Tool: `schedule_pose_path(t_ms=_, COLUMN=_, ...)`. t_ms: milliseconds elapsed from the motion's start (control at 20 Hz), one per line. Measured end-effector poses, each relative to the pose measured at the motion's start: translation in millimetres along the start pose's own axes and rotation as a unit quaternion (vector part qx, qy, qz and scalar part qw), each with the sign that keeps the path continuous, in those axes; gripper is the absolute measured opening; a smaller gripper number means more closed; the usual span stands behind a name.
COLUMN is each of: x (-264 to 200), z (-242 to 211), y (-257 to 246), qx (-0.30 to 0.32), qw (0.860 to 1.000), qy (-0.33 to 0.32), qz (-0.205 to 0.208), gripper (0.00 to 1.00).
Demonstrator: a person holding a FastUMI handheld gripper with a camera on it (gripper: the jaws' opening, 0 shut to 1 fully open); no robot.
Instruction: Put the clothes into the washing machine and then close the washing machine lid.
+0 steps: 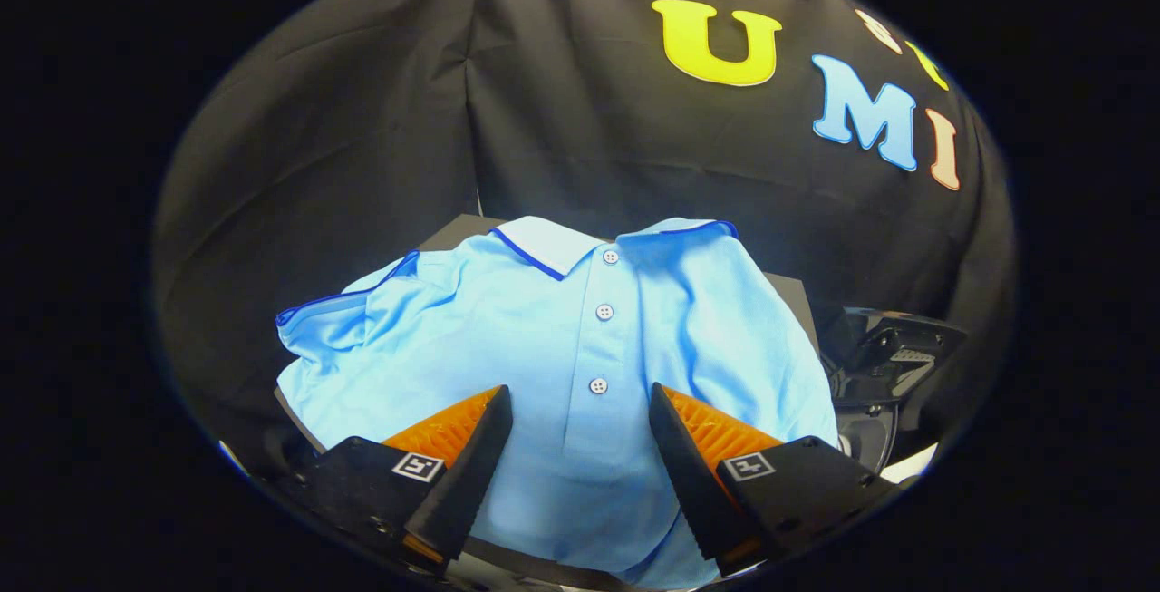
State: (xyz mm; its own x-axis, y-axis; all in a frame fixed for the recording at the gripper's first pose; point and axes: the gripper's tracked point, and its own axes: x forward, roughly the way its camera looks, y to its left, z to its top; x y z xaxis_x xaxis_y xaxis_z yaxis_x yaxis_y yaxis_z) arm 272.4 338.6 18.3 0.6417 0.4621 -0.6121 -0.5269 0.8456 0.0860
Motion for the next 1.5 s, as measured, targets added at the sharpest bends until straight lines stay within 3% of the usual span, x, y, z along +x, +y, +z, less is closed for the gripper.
schedule_pose_path(t_ms=50, x=1.8, z=-0.7, y=3.4, qx=-0.007, qw=1.000, qy=0.003, qz=0.014, gripper=0.96)
schedule_pose_path(t_ms=200, x=-4.3, z=-2.9, y=9.6, qx=0.019, qw=0.999, qy=0.033, qz=0.030, gripper=0.36)
schedule_pose_path(t_ms=250, x=-6.5, z=0.5, y=7.8, qx=0.022, qw=0.999, qy=0.032, qz=0.032, gripper=0.36)
schedule_pose_path(t_ms=350, x=-4.0, z=2.2, y=8.2, qx=0.046, qw=0.998, qy=0.031, qz=0.042, gripper=0.07)
schedule_pose_path(t_ms=600, x=-12.7, z=14.3, y=5.4, qx=0.060, qw=0.996, qy=0.010, qz=0.061, gripper=0.01)
schedule_pose_path(t_ms=900, x=-37.3, z=34.5, y=7.3, qx=0.047, qw=0.996, qy=-0.018, qz=0.073, gripper=0.01)
schedule_pose_path(t_ms=1050, x=-66.2, z=63.6, y=7.7, qx=0.043, qw=0.993, qy=-0.061, qz=0.094, gripper=0.01)
schedule_pose_path(t_ms=1250, x=-116.1, z=112.1, y=-0.6, qx=0.058, qw=0.979, qy=-0.146, qz=0.133, gripper=0.01)
schedule_pose_path(t_ms=1500, x=-146.2, z=133.0, y=-25.8, qx=0.064, qw=0.974, qy=-0.160, qz=0.147, gripper=0.01)
